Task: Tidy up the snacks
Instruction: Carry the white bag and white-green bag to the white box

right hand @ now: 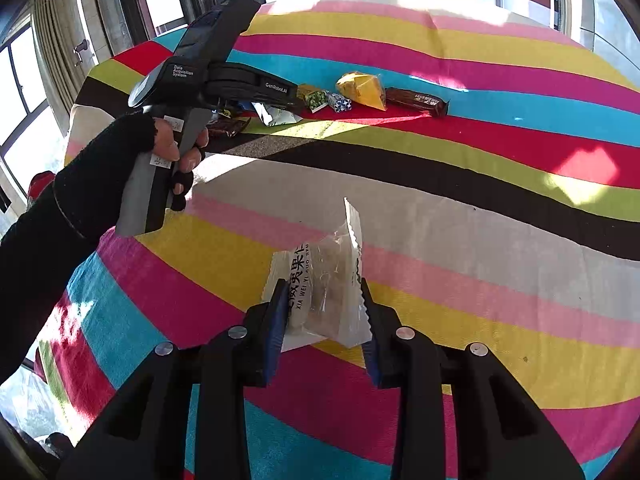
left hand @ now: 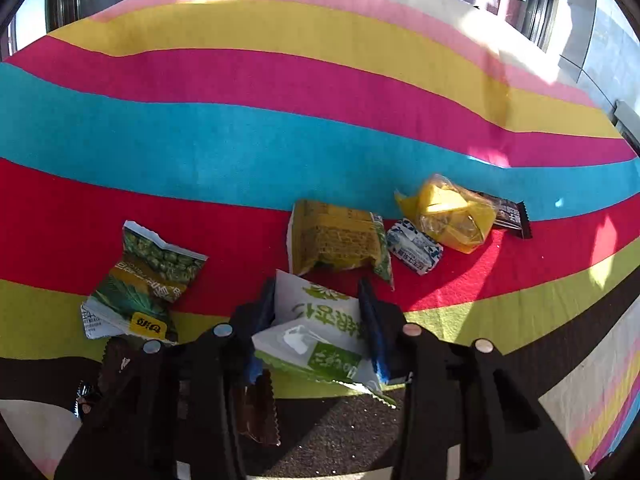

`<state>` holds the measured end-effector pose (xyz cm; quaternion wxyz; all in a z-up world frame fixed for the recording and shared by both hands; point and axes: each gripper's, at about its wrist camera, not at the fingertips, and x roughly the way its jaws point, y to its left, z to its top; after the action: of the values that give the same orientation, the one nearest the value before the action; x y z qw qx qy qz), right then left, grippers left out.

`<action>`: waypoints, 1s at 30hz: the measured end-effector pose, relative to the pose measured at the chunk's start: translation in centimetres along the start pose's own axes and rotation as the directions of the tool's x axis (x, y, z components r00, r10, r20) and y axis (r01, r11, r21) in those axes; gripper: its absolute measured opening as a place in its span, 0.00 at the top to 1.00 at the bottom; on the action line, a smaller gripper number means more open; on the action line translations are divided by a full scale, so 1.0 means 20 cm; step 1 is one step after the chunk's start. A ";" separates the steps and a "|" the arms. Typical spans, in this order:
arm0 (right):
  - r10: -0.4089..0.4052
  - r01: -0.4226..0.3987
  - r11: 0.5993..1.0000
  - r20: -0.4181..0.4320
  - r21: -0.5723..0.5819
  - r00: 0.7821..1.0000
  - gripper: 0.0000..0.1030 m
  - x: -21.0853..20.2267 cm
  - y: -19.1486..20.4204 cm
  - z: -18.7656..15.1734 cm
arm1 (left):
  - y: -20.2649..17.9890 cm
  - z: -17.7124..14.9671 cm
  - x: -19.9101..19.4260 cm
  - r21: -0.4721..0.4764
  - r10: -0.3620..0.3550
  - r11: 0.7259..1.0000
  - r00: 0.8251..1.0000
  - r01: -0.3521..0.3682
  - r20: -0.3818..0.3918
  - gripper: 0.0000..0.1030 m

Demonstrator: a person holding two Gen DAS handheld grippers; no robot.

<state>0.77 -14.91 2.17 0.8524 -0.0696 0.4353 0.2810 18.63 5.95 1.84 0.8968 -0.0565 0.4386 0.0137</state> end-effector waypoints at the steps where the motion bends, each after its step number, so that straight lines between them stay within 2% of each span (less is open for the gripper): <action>1: -0.002 0.002 1.000 0.001 0.004 1.000 0.68 0.00 0.00 0.00 | -0.02 -0.03 -0.03 0.017 -0.016 1.000 1.000 0.016 0.006 0.61; 4: -0.006 0.006 1.000 0.007 0.030 1.000 0.68 -0.01 -0.02 -0.01 | -0.09 -0.17 -0.20 0.098 -0.069 0.993 0.996 0.063 0.056 0.61; 7: -0.019 0.018 0.998 0.010 0.057 1.000 0.69 -0.01 -0.04 -0.01 | -0.10 -0.32 -0.37 0.098 -0.151 0.985 0.986 0.144 0.070 0.61; 11: -0.052 0.049 0.990 0.013 0.133 0.999 0.70 -0.05 -0.02 -0.05 | -0.07 -0.56 -0.58 0.082 -0.221 0.973 0.972 0.214 0.078 0.61; 13: -0.020 0.014 0.983 0.028 0.185 0.999 0.71 -0.11 0.01 -0.12 | -0.03 -0.70 -0.68 0.076 -0.233 0.971 0.968 0.226 0.091 0.61; 20: 0.005 -0.038 0.954 0.113 0.297 0.994 0.78 -0.34 0.19 -0.37 | 0.09 -1.05 -0.94 0.082 -0.237 0.970 0.964 0.229 0.119 0.61; 24: -0.037 0.007 0.961 0.104 0.278 0.994 0.78 -0.38 0.27 -0.45 | 0.12 -1.19 -0.99 0.070 -0.246 0.968 0.964 0.240 0.105 0.61; 27: -0.026 0.002 0.955 0.077 0.297 0.997 0.68 -0.35 0.24 -0.44 | 0.12 -1.25 -0.97 0.071 -0.241 0.969 0.967 0.235 0.085 0.61; 28: -0.048 0.029 0.952 0.058 0.304 0.997 0.56 -0.33 0.23 -0.44 | 0.12 -1.25 -0.97 0.075 -0.235 0.971 0.968 0.229 0.085 0.61; 30: -0.060 0.043 0.962 0.058 0.271 0.996 0.52 -0.31 0.24 -0.43 | 0.10 -1.25 -0.96 0.085 -0.226 0.972 0.971 0.220 0.077 0.60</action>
<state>-10.64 -16.69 2.44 0.8749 0.0449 0.4393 0.1991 -12.91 5.68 1.54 0.9123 -0.0708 0.3904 -0.1013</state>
